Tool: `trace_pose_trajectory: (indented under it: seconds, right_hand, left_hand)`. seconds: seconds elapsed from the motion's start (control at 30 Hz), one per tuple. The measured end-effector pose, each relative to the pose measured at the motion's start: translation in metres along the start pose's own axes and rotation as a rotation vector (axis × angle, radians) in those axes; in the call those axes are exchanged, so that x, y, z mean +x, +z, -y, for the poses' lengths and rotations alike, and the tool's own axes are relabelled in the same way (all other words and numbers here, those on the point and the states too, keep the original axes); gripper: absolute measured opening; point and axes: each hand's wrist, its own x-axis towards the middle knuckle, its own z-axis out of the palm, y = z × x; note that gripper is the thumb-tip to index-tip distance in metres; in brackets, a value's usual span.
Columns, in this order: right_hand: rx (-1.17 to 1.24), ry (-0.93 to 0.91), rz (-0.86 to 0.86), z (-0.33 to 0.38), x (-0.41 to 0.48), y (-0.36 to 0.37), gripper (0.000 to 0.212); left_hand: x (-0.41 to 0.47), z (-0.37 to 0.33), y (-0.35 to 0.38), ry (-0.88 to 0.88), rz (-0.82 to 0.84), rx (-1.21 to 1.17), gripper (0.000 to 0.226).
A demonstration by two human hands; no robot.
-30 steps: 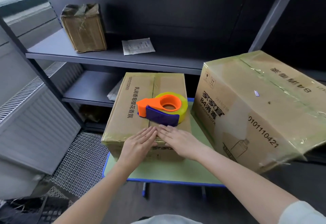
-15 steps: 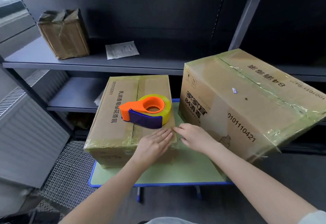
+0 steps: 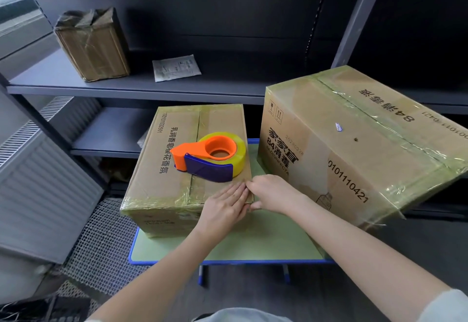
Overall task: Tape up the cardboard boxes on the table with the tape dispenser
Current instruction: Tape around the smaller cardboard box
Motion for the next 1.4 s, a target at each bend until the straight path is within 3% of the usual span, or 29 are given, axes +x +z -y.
trace_pose_trajectory:
  seconds: [0.2,0.47,0.63,0.9,1.1,1.3,1.4]
  right_hand:
    - [0.098,0.09,-0.001,0.007,0.006,-0.005,0.036]
    - [0.231,0.053,0.151,0.0,0.011,-0.013,0.039]
    - [0.288,0.051,0.143,-0.003,0.013,-0.008,0.037]
    - [0.398,0.032,0.137,-0.007,0.009,-0.005,0.037]
    - [0.484,0.034,0.161,-0.007,0.002,-0.006,0.038]
    - [0.32,0.1,0.227,0.007,-0.002,-0.013,0.065]
    - [-0.025,0.151,0.179,0.031,-0.003,-0.02,0.043]
  left_hand:
    - [-0.003,-0.002,-0.01,-0.016,0.106,-0.066,0.042]
    - [-0.002,0.004,0.0,0.016,0.059,-0.026,0.042]
    - [-0.005,0.003,0.004,0.001,0.028,-0.022,0.032]
    - [-0.006,0.002,0.002,-0.008,0.094,-0.078,0.033]
    - [-0.003,0.0,-0.016,-0.036,0.213,-0.13,0.045]
    - [0.004,0.006,-0.034,-0.121,0.411,-0.294,0.052]
    - [0.0,0.021,-0.052,-0.316,0.318,-0.361,0.046]
